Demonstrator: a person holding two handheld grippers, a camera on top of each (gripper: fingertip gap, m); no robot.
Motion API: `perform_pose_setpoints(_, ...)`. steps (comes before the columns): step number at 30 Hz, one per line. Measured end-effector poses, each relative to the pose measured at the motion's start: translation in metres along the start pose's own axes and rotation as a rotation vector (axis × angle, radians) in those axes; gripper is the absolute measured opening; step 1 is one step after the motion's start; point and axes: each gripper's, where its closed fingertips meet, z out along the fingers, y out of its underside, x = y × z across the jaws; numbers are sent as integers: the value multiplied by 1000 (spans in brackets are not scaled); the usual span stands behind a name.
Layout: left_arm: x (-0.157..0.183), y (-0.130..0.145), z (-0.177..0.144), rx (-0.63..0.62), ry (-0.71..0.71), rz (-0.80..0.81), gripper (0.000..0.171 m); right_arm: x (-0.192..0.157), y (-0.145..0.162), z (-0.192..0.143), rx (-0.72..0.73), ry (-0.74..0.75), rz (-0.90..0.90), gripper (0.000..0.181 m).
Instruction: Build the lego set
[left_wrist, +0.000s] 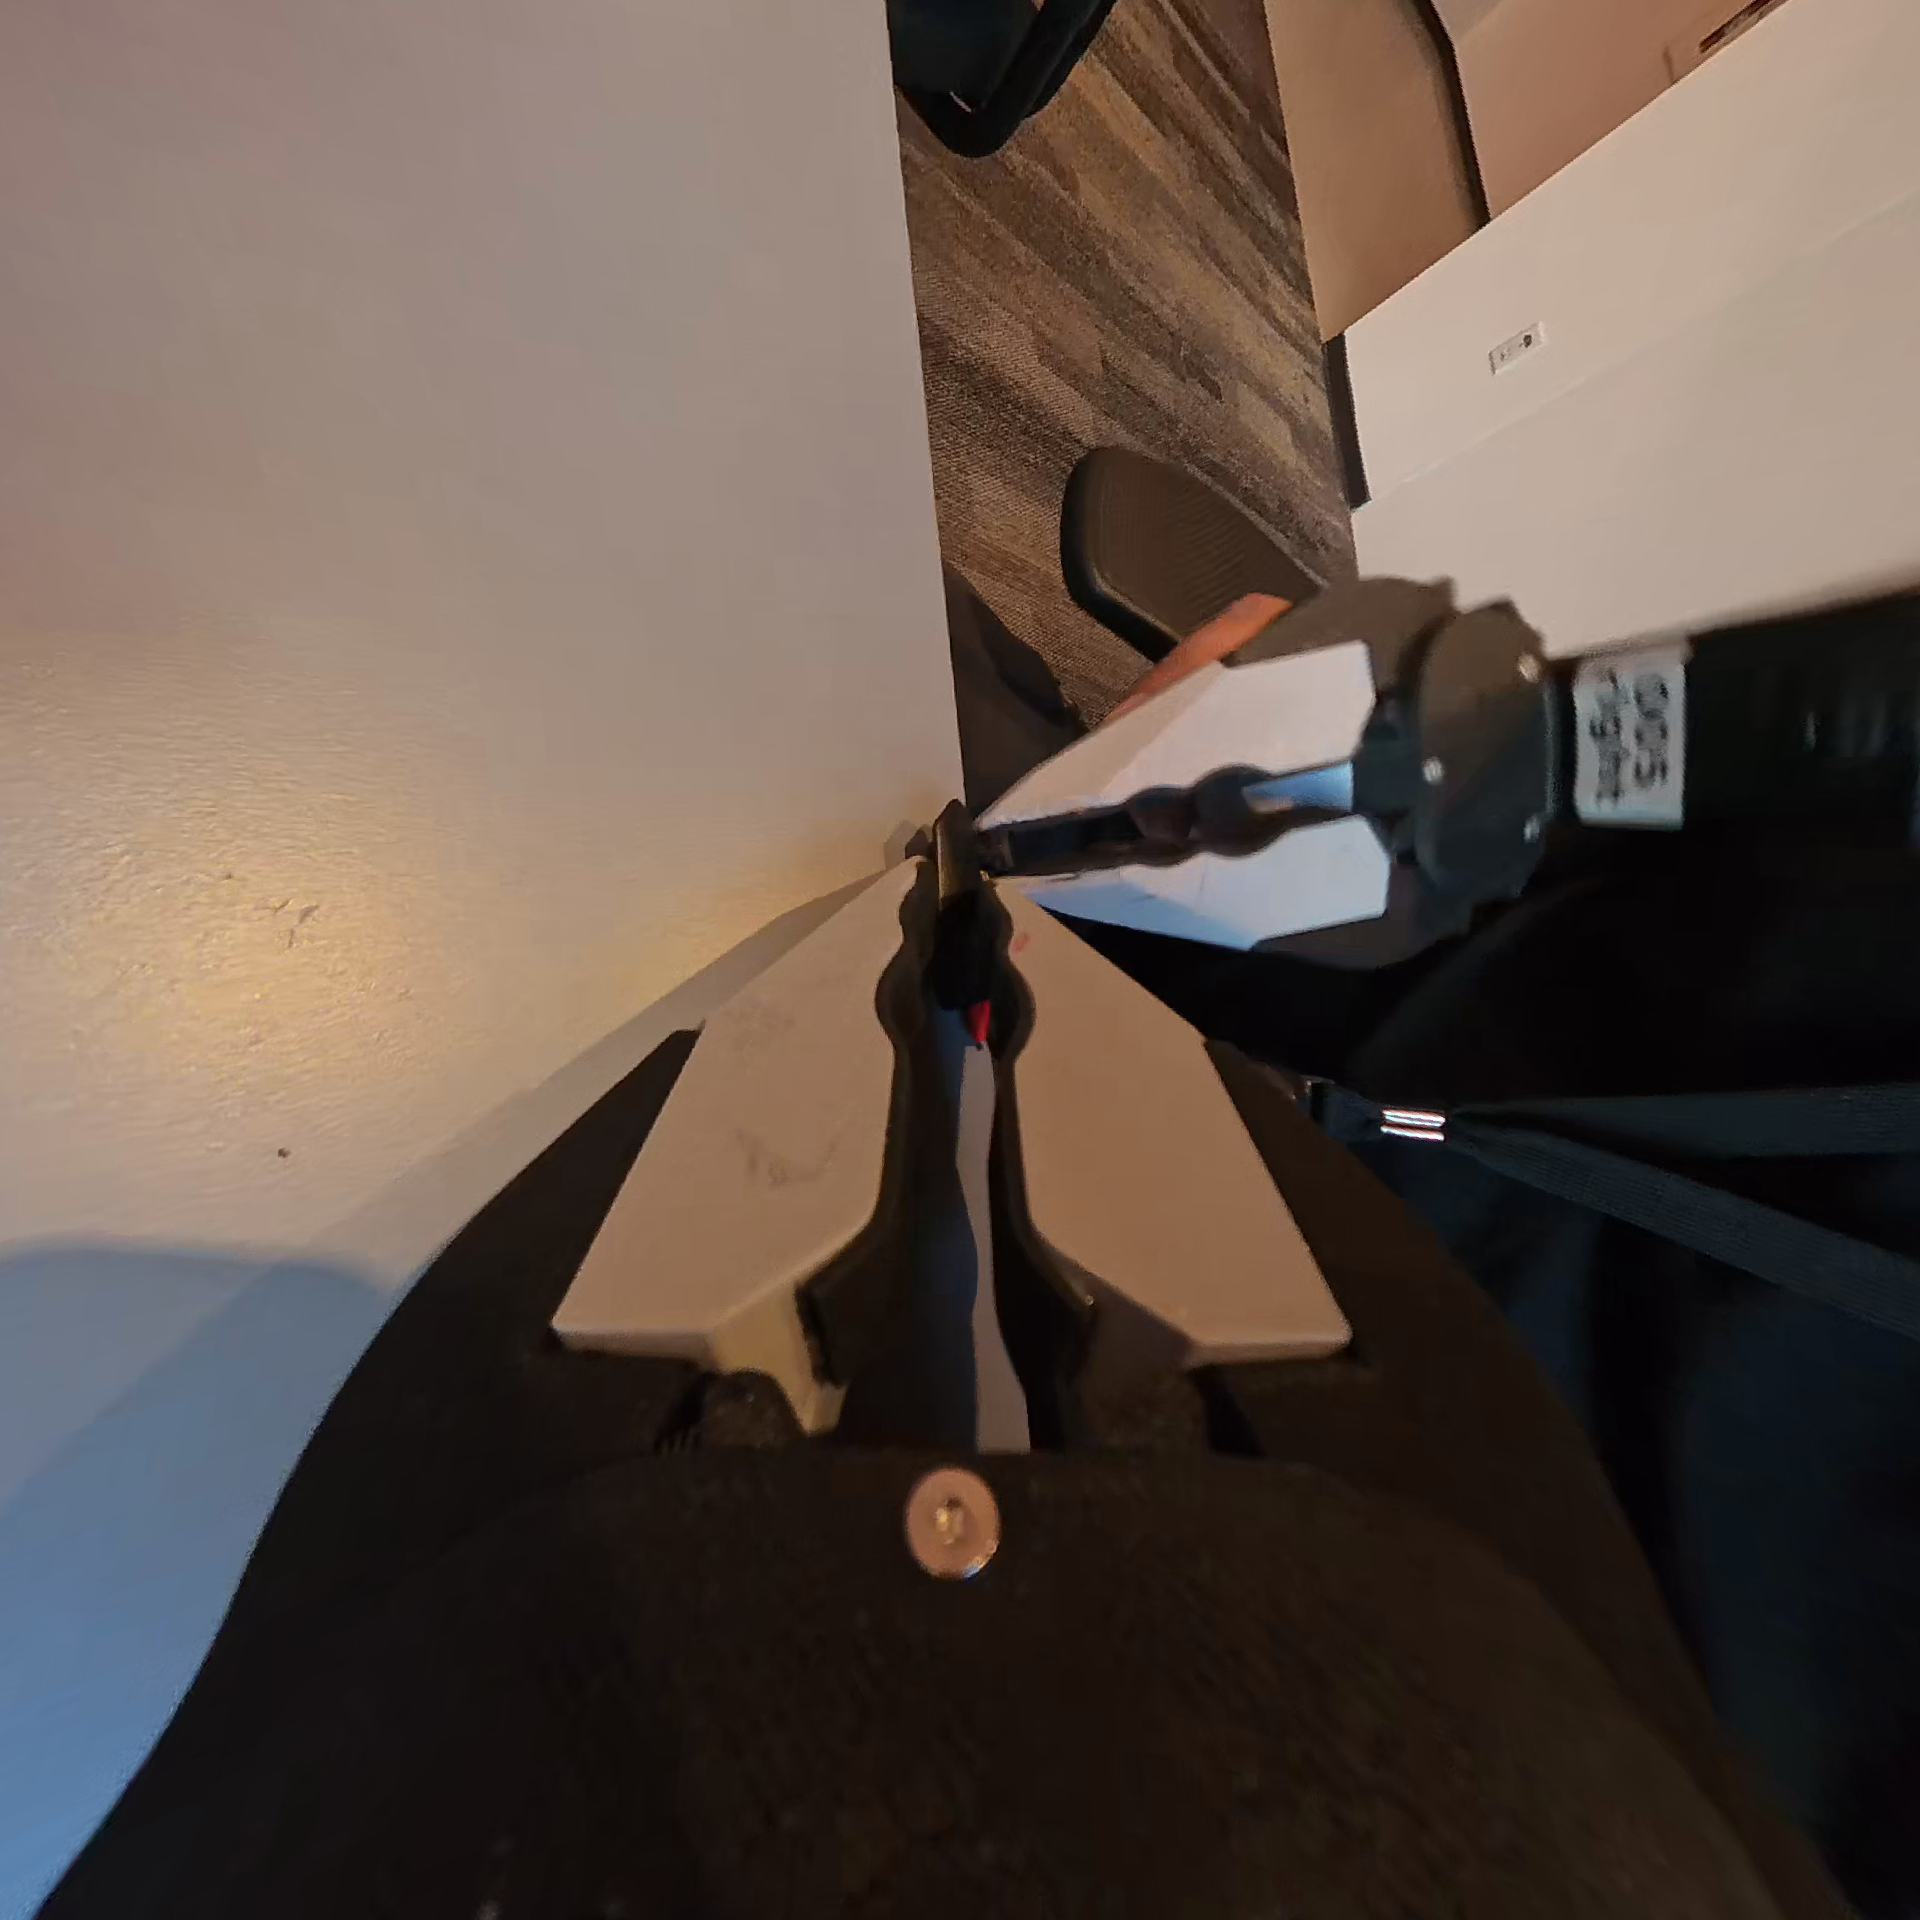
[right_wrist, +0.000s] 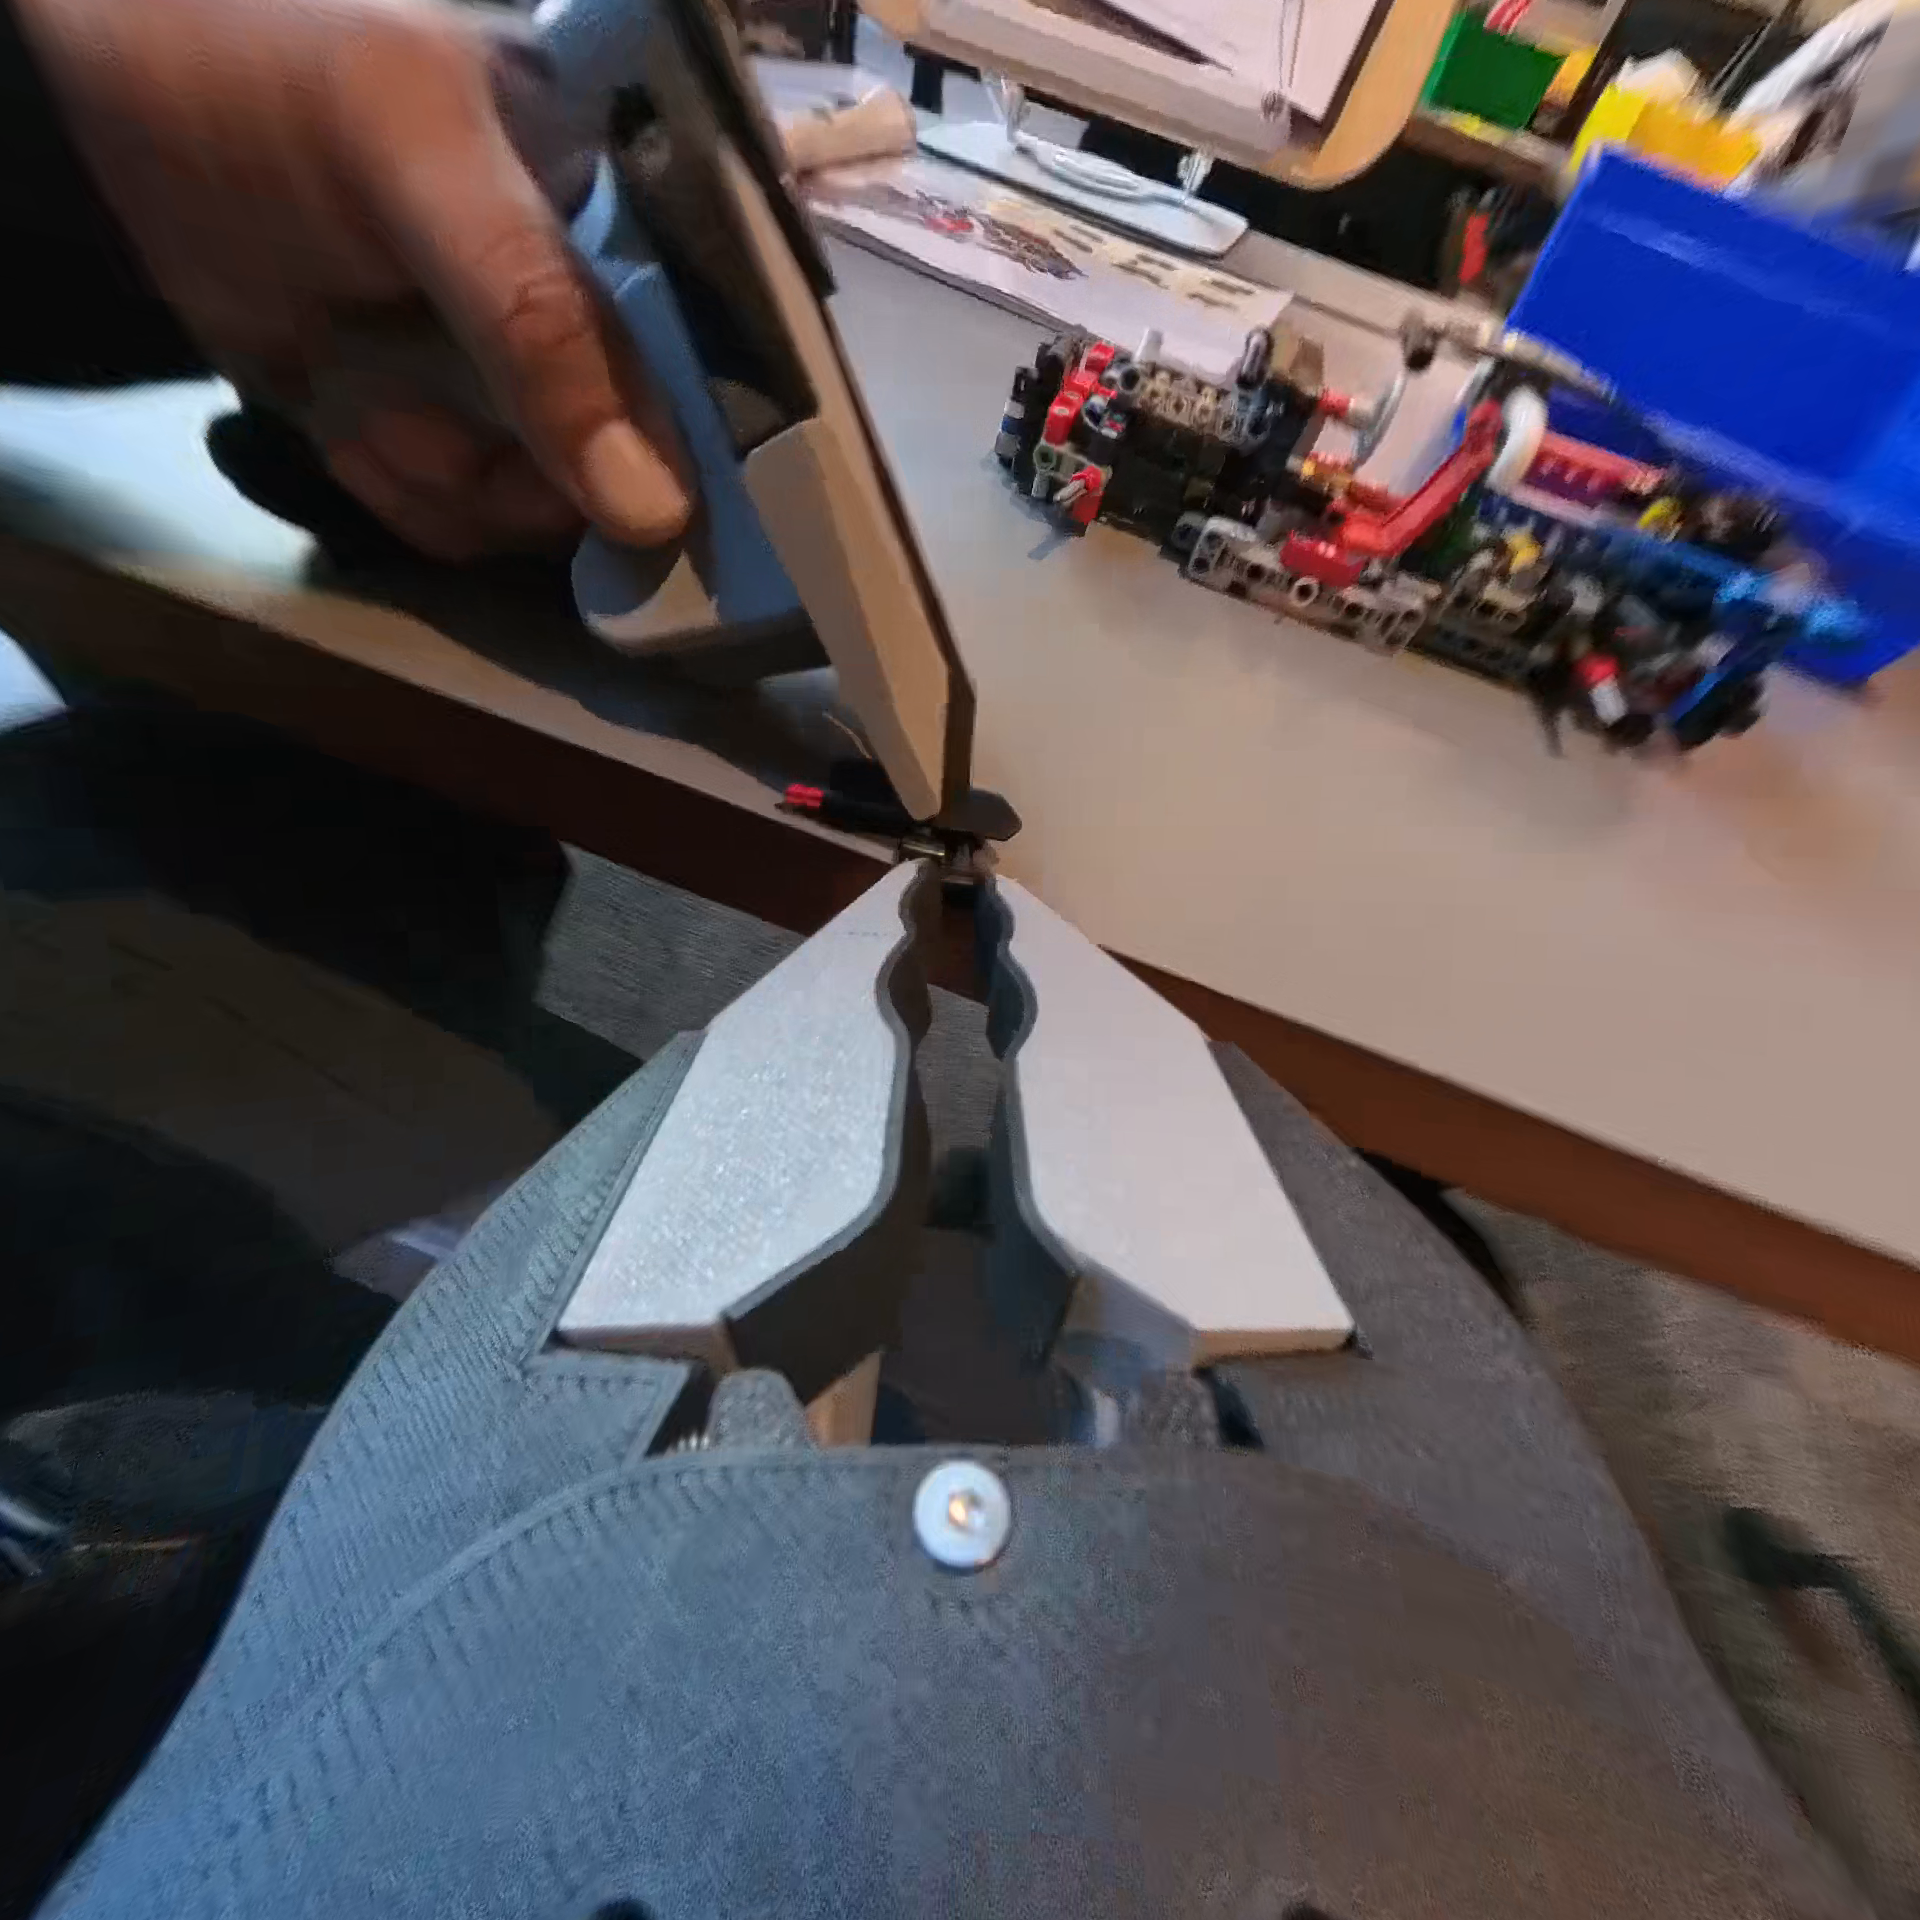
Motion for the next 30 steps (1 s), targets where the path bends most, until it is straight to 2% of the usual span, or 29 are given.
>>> perform_pose_setpoints(5, 0, 0, 0, -7, 16, -12, 4, 1, 1, 0, -40, 133, -319, 4)
perform_pose_setpoints(7, 1, 1, 0, -15, 28, -21, 5, 1, 2, 0, -31, 151, -325, 3)
perform_pose_setpoints(10, 0, 1, 0, -16, 29, -27, 5, 1, 3, 1, -5, 111, -162, 4)
perform_pose_setpoints(14, 2, 1, 1, -13, 27, -14, 4, -2, 4, -1, 54, -29, 220, 4)
perform_pose_setpoints(20, 1, 1, 1, -12, 29, -21, 4, -3, 2, -1, 88, -121, 440, 4)
perform_pose_setpoints(22, 1, 1, 1, -11, 25, -23, 5, -1, 1, -1, 69, -95, 383, 4)
perform_pose_setpoints(30, -1, -1, 0, 2, 14, -25, 5, 3, -2, 1, -28, 72, -71, 4)
